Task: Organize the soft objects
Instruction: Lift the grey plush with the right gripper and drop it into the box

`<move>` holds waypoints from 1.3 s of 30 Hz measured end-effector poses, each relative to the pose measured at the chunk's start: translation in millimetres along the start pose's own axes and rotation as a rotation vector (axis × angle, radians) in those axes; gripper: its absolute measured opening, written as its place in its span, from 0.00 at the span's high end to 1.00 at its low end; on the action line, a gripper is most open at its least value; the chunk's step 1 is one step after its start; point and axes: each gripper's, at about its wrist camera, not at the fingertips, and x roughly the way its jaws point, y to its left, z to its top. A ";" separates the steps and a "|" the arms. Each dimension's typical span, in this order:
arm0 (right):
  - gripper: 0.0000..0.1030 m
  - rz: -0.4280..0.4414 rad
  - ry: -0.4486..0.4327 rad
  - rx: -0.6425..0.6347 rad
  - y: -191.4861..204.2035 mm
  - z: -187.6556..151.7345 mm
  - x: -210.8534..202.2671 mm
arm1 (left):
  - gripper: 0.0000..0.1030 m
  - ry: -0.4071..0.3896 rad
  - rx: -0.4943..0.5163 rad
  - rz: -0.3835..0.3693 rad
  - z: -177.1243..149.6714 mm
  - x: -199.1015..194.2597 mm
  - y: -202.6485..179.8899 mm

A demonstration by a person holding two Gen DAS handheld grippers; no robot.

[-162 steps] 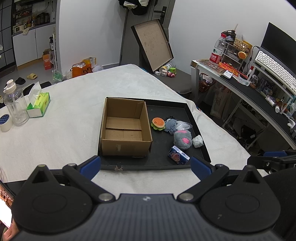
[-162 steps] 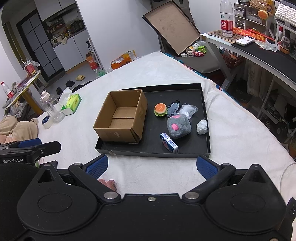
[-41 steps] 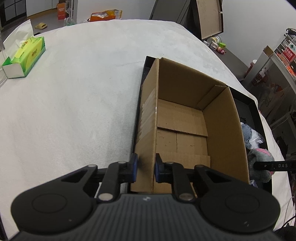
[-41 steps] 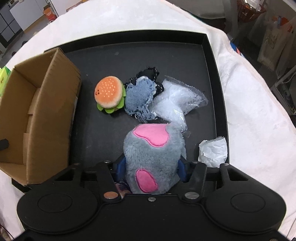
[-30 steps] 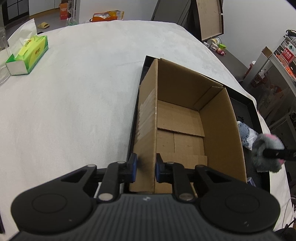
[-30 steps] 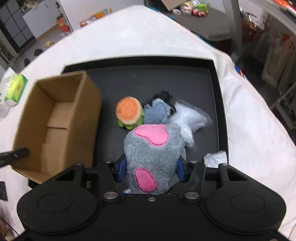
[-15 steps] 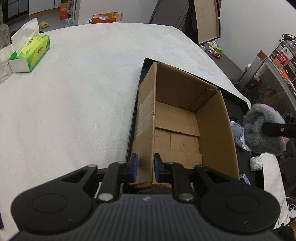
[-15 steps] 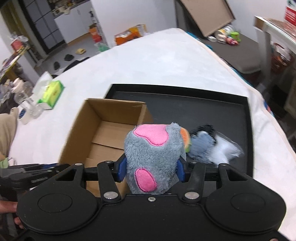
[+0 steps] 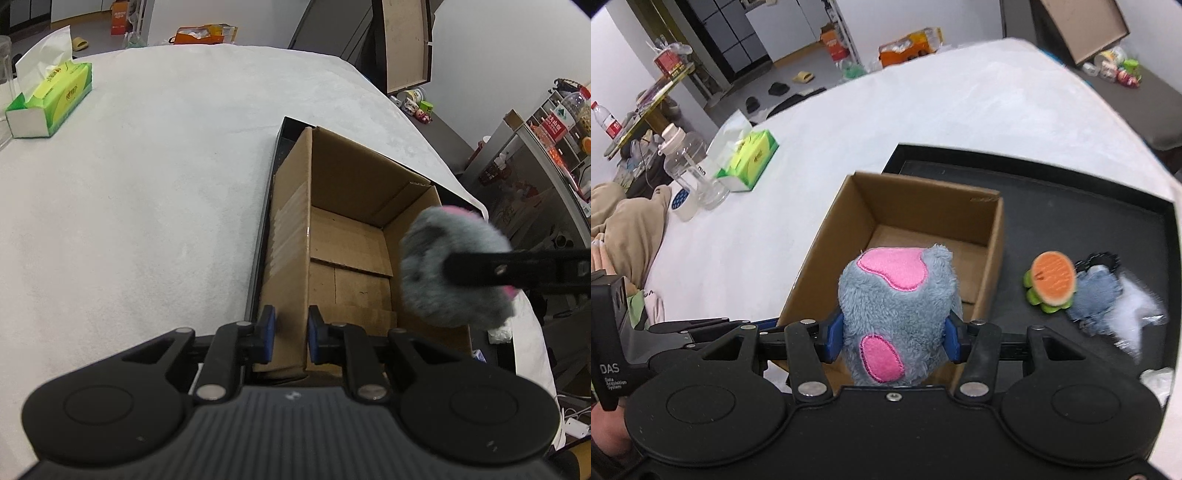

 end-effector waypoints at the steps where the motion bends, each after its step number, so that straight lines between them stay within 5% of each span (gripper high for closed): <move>1: 0.51 0.002 0.009 0.000 1.6 -0.2 4.2 | 0.84 -0.001 -0.002 -0.002 -0.3 0.4 0.7; 21: 0.47 0.110 0.151 0.138 15.1 -10.9 70.6 | 0.84 0.006 0.029 -0.031 1.4 4.0 3.4; 25: 0.38 0.132 0.152 0.164 11.7 -12.6 67.5 | 0.83 0.013 0.022 -0.035 -2.6 4.0 5.1; 39: 0.31 0.095 0.033 0.122 5.6 -14.1 6.2 | 0.75 -0.012 0.049 0.024 -7.0 -6.7 -2.4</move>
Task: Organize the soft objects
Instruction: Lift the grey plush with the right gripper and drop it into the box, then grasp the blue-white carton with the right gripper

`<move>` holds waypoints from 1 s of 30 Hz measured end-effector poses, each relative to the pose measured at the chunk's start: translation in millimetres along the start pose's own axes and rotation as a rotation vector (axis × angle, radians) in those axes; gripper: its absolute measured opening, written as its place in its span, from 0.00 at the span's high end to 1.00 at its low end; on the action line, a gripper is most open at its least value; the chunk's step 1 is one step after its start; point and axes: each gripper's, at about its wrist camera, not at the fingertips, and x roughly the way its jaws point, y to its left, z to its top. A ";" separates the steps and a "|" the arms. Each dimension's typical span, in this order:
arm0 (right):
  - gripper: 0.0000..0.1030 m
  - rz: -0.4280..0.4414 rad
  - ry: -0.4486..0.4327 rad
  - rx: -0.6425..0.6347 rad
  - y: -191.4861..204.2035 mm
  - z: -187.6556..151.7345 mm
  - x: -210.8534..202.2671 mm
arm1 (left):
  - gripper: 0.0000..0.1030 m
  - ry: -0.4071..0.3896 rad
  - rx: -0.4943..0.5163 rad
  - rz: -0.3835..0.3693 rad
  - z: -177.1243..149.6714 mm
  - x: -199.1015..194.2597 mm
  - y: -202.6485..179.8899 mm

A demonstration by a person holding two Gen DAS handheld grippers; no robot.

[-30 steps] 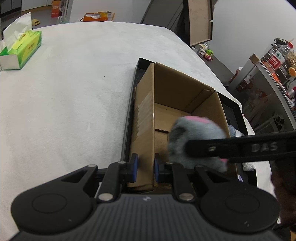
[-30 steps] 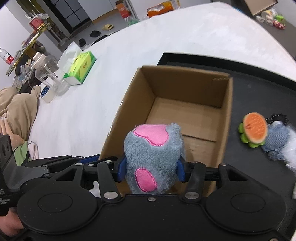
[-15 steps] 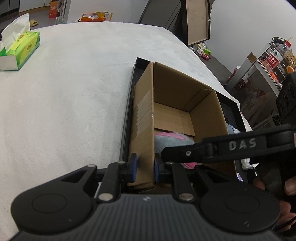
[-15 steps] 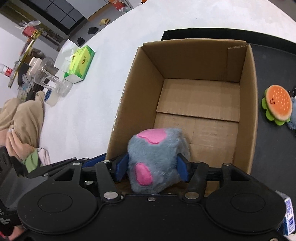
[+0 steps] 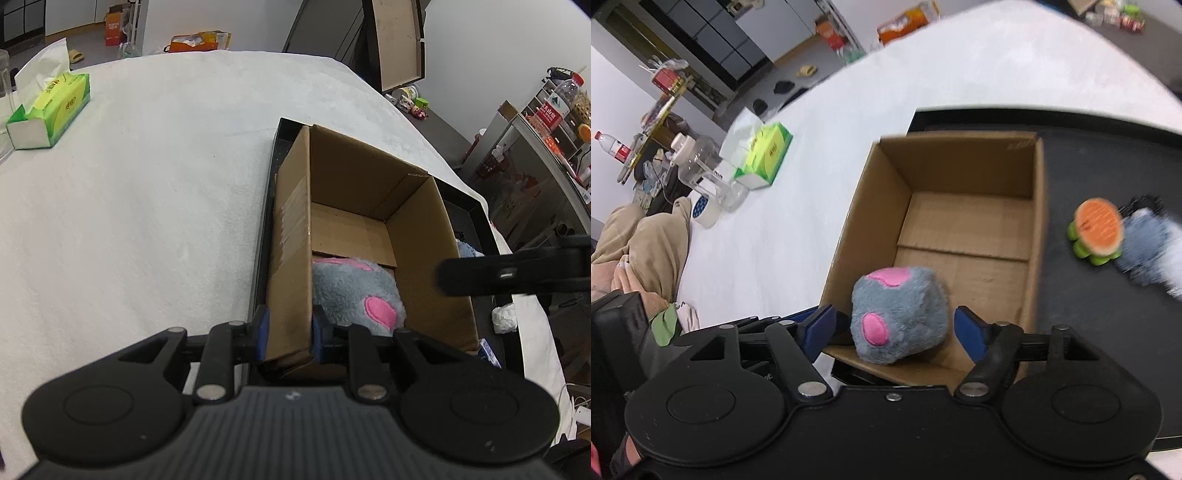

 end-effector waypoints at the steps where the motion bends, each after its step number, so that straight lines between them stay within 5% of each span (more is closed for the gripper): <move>1: 0.31 -0.005 -0.013 -0.003 -2.1 -0.9 -6.7 | 0.72 0.002 0.000 0.004 0.0 -0.3 -0.4; 12: 0.31 -0.092 -0.085 0.049 -43.6 -24.8 -55.6 | 0.39 -0.042 0.011 0.030 5.6 -18.3 -13.3; 30: 0.31 -0.239 -0.019 0.083 -111.9 -76.1 -47.5 | 0.27 -0.004 0.067 0.093 5.9 -11.4 -44.9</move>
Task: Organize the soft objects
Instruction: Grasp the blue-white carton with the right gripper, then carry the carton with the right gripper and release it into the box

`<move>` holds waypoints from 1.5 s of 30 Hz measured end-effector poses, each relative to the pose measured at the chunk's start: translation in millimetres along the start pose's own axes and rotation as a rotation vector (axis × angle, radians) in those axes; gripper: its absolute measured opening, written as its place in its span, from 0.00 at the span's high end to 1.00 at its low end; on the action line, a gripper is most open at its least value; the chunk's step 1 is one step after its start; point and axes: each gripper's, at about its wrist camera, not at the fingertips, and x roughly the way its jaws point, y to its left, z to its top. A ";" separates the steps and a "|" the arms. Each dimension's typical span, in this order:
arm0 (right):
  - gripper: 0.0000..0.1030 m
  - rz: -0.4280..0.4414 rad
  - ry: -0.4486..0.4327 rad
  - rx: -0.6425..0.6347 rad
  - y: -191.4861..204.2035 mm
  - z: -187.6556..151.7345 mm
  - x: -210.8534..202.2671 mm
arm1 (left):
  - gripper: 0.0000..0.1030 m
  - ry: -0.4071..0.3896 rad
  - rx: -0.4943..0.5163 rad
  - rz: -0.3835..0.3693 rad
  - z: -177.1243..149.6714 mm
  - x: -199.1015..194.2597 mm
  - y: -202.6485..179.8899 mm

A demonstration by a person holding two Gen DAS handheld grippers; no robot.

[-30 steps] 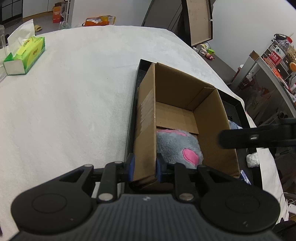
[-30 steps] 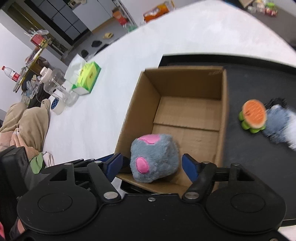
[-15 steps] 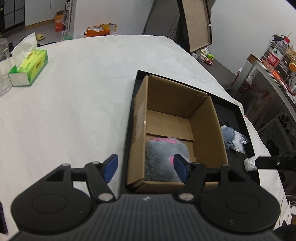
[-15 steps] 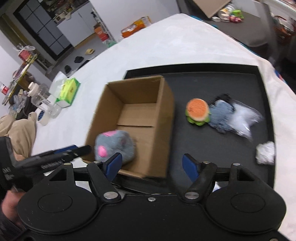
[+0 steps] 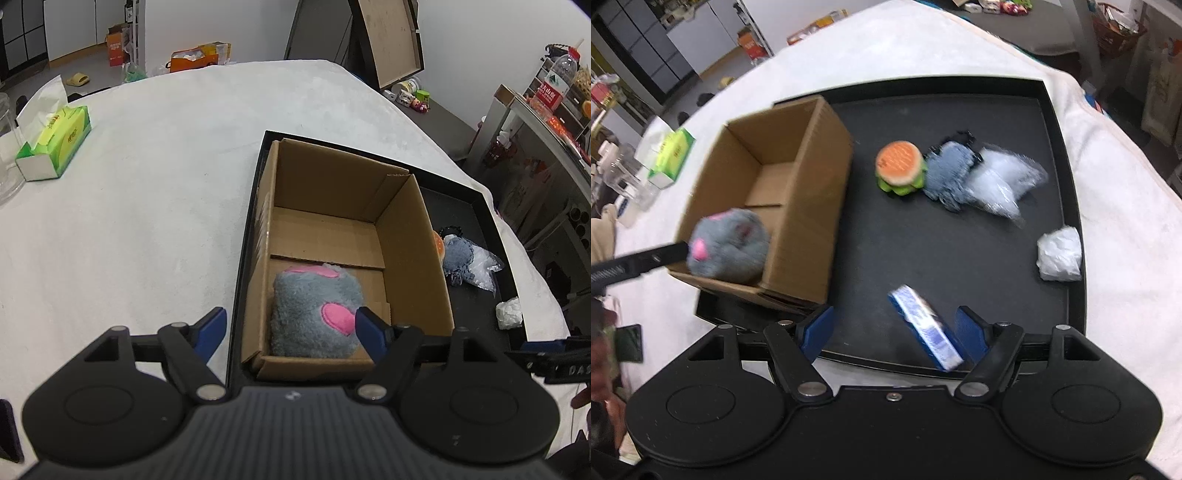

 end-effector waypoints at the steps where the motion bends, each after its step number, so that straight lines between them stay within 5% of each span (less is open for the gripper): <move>1: 0.31 -0.003 0.002 -0.003 -2.4 -1.3 2.4 | 0.27 0.003 0.002 0.005 0.6 0.9 -1.7; 12: 0.36 -0.002 0.052 0.000 -22.2 -7.2 34.3 | 0.26 0.035 0.021 0.042 8.0 14.9 -15.2; 17: 0.62 -0.005 0.104 0.005 -25.5 -9.3 54.3 | 0.26 0.012 0.017 0.061 11.2 14.8 -18.2; 24: 0.80 0.011 0.102 0.029 -34.5 -11.7 56.9 | 0.26 0.010 0.004 0.078 13.9 15.8 -12.9; 45: 0.81 0.041 -0.025 0.010 -8.8 24.3 -0.6 | 0.30 -0.041 -0.011 0.040 9.3 -1.8 -2.7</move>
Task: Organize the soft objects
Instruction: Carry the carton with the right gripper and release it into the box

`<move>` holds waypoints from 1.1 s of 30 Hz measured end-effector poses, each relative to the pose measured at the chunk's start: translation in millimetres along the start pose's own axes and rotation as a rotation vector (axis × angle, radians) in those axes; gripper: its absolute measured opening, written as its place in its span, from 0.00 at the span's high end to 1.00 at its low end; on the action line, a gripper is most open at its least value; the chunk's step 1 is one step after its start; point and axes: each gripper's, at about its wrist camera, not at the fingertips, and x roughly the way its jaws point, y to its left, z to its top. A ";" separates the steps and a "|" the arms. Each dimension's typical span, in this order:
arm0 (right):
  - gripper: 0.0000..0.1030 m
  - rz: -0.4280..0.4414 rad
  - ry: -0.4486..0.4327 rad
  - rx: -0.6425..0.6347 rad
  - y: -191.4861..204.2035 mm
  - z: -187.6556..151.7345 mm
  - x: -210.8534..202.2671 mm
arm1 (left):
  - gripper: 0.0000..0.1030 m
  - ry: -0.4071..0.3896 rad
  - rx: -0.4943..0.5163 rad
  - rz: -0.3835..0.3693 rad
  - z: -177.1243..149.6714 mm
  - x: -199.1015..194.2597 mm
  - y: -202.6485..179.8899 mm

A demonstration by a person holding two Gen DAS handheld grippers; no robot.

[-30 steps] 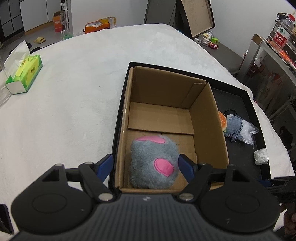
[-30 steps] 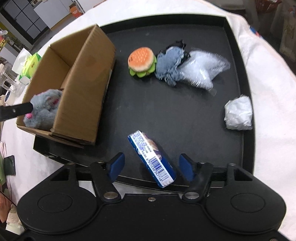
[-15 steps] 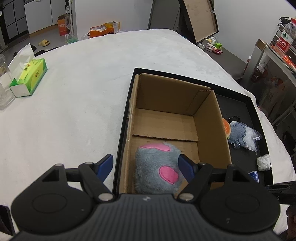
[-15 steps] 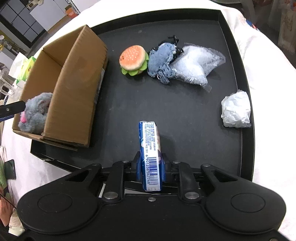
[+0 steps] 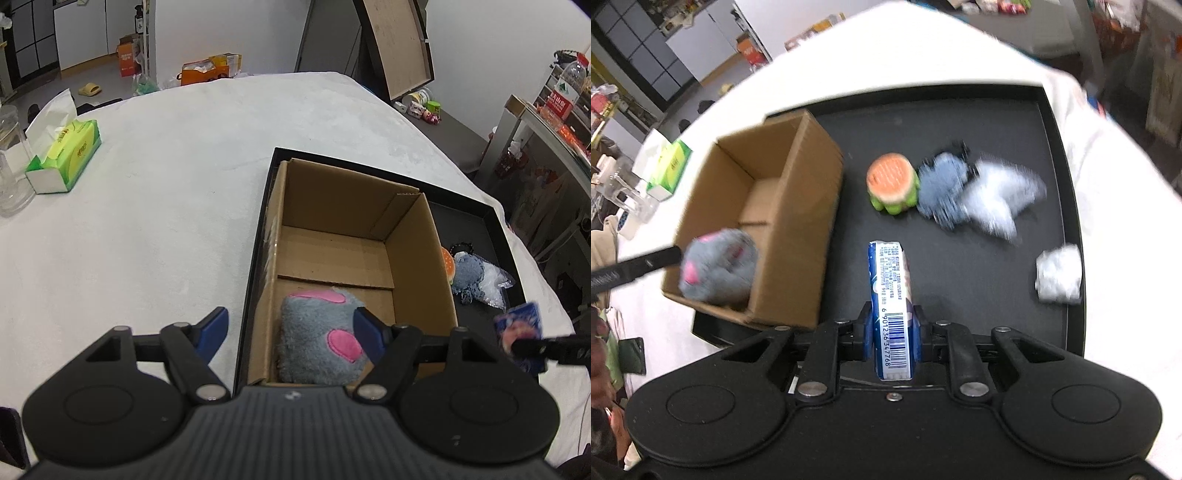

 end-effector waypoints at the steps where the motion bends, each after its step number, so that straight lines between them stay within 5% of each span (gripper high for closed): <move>1: 0.81 0.006 -0.008 -0.006 4.0 3.2 -3.9 | 0.30 -0.004 -0.002 -0.005 -0.4 -1.0 1.7; 27: 0.81 0.004 -0.024 -0.142 102.7 45.0 3.1 | 0.84 0.001 -0.071 -0.141 -9.8 19.7 45.6; 33: 0.81 -0.009 -0.002 -0.167 117.7 48.0 19.3 | 0.86 0.006 -0.080 -0.177 -10.0 25.3 49.8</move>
